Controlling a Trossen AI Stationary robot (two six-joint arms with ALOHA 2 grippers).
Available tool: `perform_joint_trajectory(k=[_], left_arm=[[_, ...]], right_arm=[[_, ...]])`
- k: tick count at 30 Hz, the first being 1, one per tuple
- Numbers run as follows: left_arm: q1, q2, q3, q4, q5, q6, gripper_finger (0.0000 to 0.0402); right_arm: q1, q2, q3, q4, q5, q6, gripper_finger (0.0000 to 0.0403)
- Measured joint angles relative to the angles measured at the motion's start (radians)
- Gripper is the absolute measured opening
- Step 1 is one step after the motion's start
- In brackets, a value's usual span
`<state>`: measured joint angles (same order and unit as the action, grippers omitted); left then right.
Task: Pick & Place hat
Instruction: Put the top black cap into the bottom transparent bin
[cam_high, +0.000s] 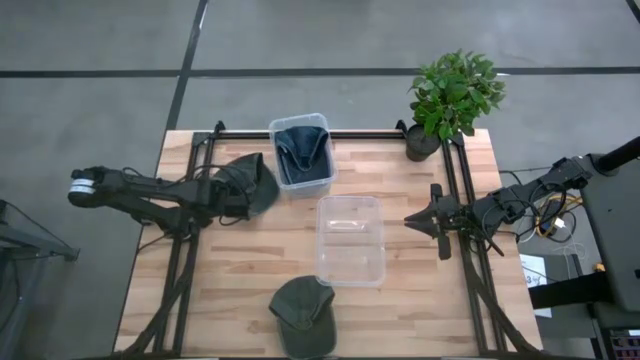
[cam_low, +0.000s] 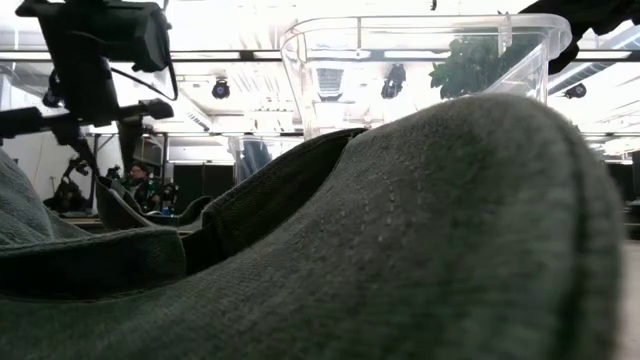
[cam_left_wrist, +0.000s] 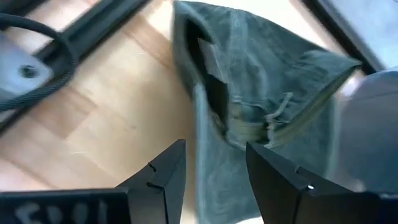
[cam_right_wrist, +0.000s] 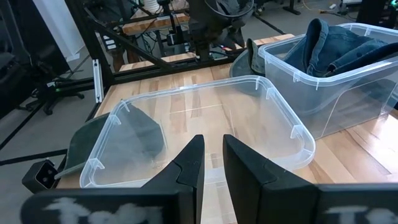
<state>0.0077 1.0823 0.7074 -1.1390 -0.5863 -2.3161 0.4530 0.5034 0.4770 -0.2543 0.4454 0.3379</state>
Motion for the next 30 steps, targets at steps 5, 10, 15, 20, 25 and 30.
perform_joint_trajectory(k=[5,10,15,20,25,30], left_arm=[[0.013,0.001,-0.016,0.007,-0.025,0.009,0.0158],[0.023,0.002,-0.046,0.050,-0.017,0.004,0.0158],[0.035,0.002,-0.096,0.138,-0.018,0.003,0.0158],[0.066,0.002,-0.135,0.179,-0.024,0.002,0.0158],[0.100,0.007,-0.174,0.252,-0.024,0.001,0.0158],[0.137,0.030,-0.212,0.343,-0.024,0.031,0.0158]], right_arm=[[0.000,0.000,0.000,0.000,0.000,0.002,0.0053],[0.000,0.000,0.000,0.000,0.000,0.001,0.0053],[0.000,0.000,0.000,0.000,0.000,0.000,0.0053],[0.000,0.000,0.000,0.000,0.000,0.001,0.0053],[0.000,0.000,0.000,0.000,0.000,0.002,0.0053],[0.000,0.000,0.000,0.000,0.000,0.003,0.0053]])
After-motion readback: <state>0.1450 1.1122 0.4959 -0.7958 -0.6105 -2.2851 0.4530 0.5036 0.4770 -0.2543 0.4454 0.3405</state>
